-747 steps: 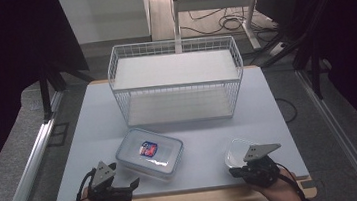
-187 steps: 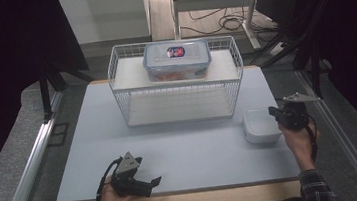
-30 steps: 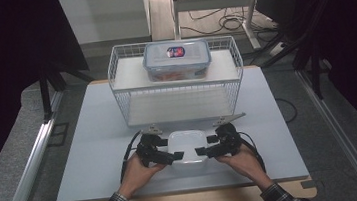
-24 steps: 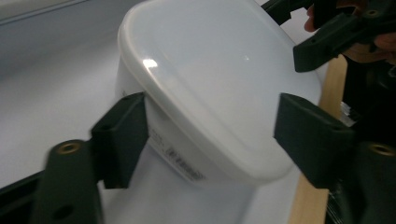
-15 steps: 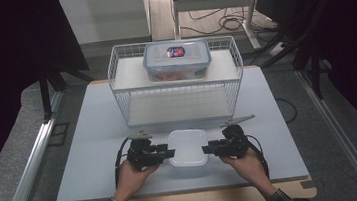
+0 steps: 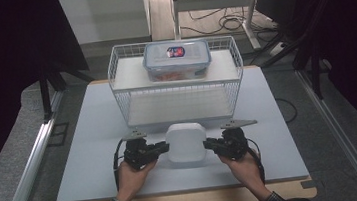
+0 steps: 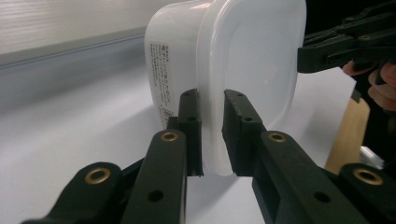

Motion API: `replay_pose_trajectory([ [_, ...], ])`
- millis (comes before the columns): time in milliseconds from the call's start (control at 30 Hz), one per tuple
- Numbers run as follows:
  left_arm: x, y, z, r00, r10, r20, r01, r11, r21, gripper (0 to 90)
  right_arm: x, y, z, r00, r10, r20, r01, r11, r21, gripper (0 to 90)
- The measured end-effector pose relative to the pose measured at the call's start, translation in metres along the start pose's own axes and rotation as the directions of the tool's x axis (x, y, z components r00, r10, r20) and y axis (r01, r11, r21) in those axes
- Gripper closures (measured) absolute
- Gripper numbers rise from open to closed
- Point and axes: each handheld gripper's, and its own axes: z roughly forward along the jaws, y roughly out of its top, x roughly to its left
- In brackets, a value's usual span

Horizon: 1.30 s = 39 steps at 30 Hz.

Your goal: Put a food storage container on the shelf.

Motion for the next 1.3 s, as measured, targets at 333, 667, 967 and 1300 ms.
replay_pose_trajectory([
  [333,-0.008,0.010,-0.007,0.9984,0.040,-0.041,-0.042,0.9979,-0.049,78.6,0.005,0.008,-0.008,0.9984,-0.052,0.023,0.053,0.996,-0.077,78.5],
  [667,-0.017,0.028,-0.020,0.9934,0.086,-0.075,-0.093,0.9920,-0.086,78.6,0.011,0.025,-0.018,0.9940,-0.104,0.035,0.107,0.985,-0.132,78.5],
  [967,-0.024,0.054,-0.036,0.9869,0.125,-0.102,-0.137,0.9838,-0.116,78.6,0.015,0.049,-0.029,0.9901,-0.135,0.040,0.140,0.974,-0.178,78.4],
  [1300,-0.032,0.081,-0.047,0.9795,0.159,-0.124,-0.176,0.9743,-0.141,78.6,0.018,0.073,-0.043,0.9859,-0.160,0.050,0.167,0.961,-0.220,78.3],
])
